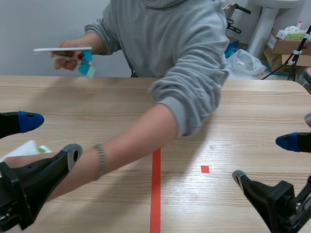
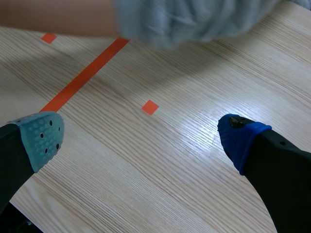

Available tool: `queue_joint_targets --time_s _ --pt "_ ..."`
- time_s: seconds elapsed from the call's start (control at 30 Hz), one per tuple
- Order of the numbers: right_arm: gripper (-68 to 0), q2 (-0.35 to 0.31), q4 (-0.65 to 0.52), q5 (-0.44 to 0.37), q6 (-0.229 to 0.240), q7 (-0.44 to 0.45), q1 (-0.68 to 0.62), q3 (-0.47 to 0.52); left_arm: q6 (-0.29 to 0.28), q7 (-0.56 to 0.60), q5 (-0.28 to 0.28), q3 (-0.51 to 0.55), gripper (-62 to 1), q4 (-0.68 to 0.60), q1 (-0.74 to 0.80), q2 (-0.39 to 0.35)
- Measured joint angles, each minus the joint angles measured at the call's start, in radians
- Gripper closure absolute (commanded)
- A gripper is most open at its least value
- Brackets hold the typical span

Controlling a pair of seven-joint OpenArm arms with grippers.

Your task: Do the leaf sorting experiment

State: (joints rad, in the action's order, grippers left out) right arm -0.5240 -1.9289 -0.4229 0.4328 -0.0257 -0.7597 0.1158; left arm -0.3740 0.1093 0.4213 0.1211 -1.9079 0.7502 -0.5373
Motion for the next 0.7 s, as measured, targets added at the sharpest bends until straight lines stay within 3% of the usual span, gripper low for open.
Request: queue_joint_targets --time_s 0.07,0.43,0.7 --pt "-67.9 0.0 0.0 0.0 0.0 0.032 0.0 0.0 0.0 0.0 0.0 0.0 -58.1 0.0 0.0 0.0" --pt "-67.9 0.003 0.0 0.0 0.0 0.018 0.003 0.0 -0.003 -0.029 -0.001 0.0 -58.1 0.0 -0.002 0.053" --pt "-67.9 0.003 0.0 0.0 0.0 0.017 0.003 0.0 -0.003 -0.029 -0.001 0.0 -58.1 0.0 -0.002 0.053"
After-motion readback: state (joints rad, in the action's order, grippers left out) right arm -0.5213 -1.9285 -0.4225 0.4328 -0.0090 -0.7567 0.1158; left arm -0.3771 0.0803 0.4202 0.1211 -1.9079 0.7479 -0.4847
